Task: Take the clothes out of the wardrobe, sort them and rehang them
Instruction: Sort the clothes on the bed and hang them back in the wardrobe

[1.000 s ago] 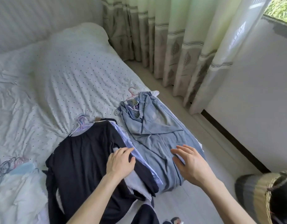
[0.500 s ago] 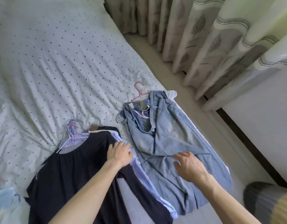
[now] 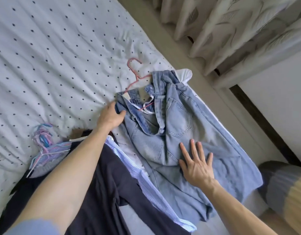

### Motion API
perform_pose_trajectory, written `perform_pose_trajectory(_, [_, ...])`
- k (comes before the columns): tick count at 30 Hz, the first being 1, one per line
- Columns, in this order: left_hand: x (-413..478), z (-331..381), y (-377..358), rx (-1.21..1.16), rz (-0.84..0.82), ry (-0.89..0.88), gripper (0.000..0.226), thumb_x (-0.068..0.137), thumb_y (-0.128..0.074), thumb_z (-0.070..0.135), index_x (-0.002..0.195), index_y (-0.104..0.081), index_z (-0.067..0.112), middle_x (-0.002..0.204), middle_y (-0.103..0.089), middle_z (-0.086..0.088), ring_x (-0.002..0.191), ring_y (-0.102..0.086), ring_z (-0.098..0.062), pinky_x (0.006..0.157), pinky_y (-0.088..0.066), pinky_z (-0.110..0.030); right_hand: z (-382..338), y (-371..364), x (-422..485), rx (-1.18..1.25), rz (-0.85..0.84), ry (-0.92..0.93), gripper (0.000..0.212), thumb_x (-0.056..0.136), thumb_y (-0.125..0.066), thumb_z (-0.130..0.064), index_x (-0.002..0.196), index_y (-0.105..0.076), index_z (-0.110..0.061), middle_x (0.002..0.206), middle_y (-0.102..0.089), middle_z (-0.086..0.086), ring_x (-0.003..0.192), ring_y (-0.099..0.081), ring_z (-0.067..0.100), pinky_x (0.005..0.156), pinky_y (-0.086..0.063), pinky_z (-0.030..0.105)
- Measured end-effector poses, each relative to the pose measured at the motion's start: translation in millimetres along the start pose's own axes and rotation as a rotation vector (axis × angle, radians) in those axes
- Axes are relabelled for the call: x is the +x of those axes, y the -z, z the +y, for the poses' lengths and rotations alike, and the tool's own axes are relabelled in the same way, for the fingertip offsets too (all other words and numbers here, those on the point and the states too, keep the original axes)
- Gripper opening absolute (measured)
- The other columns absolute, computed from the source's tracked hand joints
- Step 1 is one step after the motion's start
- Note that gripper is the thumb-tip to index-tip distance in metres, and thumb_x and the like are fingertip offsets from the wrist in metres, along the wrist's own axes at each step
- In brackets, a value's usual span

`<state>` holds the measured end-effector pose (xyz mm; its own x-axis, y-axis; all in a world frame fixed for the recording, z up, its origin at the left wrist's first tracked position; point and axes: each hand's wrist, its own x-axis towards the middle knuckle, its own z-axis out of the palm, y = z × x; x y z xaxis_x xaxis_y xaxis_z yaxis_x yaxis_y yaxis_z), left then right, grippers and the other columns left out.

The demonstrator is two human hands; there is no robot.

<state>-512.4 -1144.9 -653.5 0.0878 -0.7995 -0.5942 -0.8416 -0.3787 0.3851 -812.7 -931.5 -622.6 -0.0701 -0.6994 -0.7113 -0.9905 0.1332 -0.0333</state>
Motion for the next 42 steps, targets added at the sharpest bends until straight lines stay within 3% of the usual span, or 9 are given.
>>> perform_pose_trajectory(6, [-6,16,3,-0.160,0.034,0.101,0.028,0.086,-0.069,0.023,0.101,-0.051,0.007,0.091,-0.062,-0.011,0.088,-0.058,-0.031,0.071,-0.038,-0.032,-2,18,0,0.031,-0.102,0.002,0.065,0.102,-0.027,-0.051,0.156,0.007,-0.039,0.165,0.016,0.002,0.152,0.012,0.027,0.117,-0.011,0.063])
perform_pose_trajectory(9, [-37,32,20,-0.285,0.085,0.064,0.028,0.081,-0.072,0.027,0.089,-0.048,0.014,0.077,-0.054,0.000,0.081,-0.058,-0.028,0.066,-0.035,-0.033,-8,46,-18,0.217,-0.159,-0.022,0.061,0.102,-0.037,-0.048,0.156,-0.017,-0.028,0.164,-0.013,0.006,0.151,-0.014,0.028,0.117,-0.022,0.045])
perform_pose_trajectory(13, [-112,66,35,-0.312,0.174,-0.071,0.027,0.085,-0.072,0.028,0.088,-0.048,0.015,0.077,-0.058,-0.001,0.077,-0.057,-0.029,0.064,-0.035,-0.033,-11,71,-69,0.544,-0.096,-0.061,0.054,0.101,-0.043,-0.048,0.146,-0.040,-0.019,0.138,-0.059,0.007,0.131,-0.050,0.024,0.103,-0.036,0.027])
perform_pose_trajectory(18, [-236,117,22,-0.343,0.163,-0.278,0.027,0.089,-0.068,0.022,0.085,-0.042,0.021,0.069,-0.053,0.003,0.079,-0.062,-0.038,0.059,-0.027,-0.034,-5,107,-149,1.003,0.098,-0.079,0.047,0.095,-0.051,-0.054,0.132,-0.056,-0.026,0.127,-0.065,-0.005,0.104,-0.062,0.000,0.077,-0.043,0.005])
perform_pose_trajectory(26, [-400,152,-26,-0.114,0.111,-0.715,0.020,0.086,-0.059,0.034,0.090,-0.043,0.024,0.076,-0.067,-0.007,0.078,-0.061,-0.036,0.056,-0.035,-0.038,27,153,-263,1.435,0.512,0.025,0.021,0.096,-0.060,-0.039,0.114,-0.066,-0.030,0.101,-0.072,-0.010,0.080,-0.067,0.002,0.065,-0.048,0.018])
perform_pose_trajectory(30, [-460,166,-40,0.072,-0.064,-0.961,0.024,0.089,-0.057,0.040,0.089,-0.036,0.028,0.081,-0.065,-0.003,0.079,-0.060,-0.029,0.061,-0.036,-0.035,63,117,-321,1.526,0.703,-0.046,0.004,0.093,-0.068,-0.017,0.096,-0.071,-0.018,0.086,-0.072,0.001,0.078,-0.061,0.010,0.073,-0.049,0.029])
perform_pose_trajectory(35, [-535,209,-48,0.080,-0.417,-1.181,0.041,0.087,-0.056,0.057,0.075,-0.057,0.017,0.060,-0.054,0.007,0.057,-0.048,-0.006,0.057,-0.038,-0.028,113,51,-437,1.449,0.813,-0.101,0.006,0.090,-0.069,-0.010,0.088,-0.069,-0.016,0.078,-0.069,0.005,0.072,-0.059,0.011,0.069,-0.048,0.026])
perform_pose_trajectory(38, [-584,250,-65,-0.070,-0.441,-1.269,0.032,0.082,-0.058,0.061,0.094,-0.061,0.031,0.072,-0.064,0.013,0.062,-0.057,-0.003,0.065,-0.048,-0.028,123,10,-517,1.432,0.935,-0.161,0.005,0.090,-0.070,-0.009,0.087,-0.068,-0.014,0.081,-0.070,0.003,0.073,-0.062,0.015,0.073,-0.054,0.035])
perform_pose_trajectory(42, [-681,284,-93,-0.087,-0.491,-1.635,0.054,0.082,-0.066,0.056,0.132,-0.053,0.040,0.104,-0.060,0.013,0.095,-0.060,-0.006,0.087,-0.046,-0.015,123,-38,-621,1.479,1.098,-0.280,0.000,0.091,-0.070,-0.013,0.091,-0.069,-0.013,0.089,-0.072,0.007,0.086,-0.068,0.028,0.081,-0.056,0.037])
